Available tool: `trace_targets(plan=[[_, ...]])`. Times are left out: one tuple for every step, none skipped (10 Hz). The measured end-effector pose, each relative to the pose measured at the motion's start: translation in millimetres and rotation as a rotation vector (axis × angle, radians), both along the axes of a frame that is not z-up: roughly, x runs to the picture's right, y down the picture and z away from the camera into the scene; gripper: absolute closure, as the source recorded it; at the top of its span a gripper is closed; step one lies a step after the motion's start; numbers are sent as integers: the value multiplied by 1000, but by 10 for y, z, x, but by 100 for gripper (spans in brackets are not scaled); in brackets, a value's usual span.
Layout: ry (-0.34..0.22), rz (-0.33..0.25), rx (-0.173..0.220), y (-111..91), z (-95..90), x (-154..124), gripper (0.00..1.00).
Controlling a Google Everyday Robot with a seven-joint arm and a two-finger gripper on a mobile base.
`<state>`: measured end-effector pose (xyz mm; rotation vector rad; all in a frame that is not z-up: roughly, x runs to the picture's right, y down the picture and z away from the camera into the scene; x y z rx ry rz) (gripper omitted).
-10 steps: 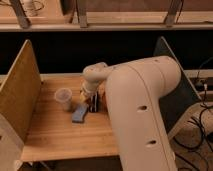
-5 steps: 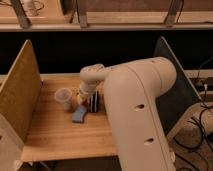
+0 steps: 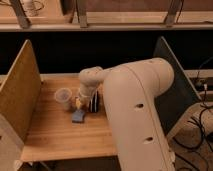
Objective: Place the pepper on the white sponge
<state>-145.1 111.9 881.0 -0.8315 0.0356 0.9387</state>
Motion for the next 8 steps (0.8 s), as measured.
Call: trace_targets(plan=[[-7, -17, -20, 89, 9, -45, 100], [-12, -29, -30, 133, 18, -92, 100], [-17, -44, -38, 163, 30, -132, 93], [-20, -59, -46, 183, 29, -160, 83], [-24, -69, -48, 190, 25, -191, 75], [-27, -78, -49, 190, 17, -221, 65], [-28, -86, -45, 170, 4, -241, 53], [-28, -89, -41, 151, -7, -246, 46]])
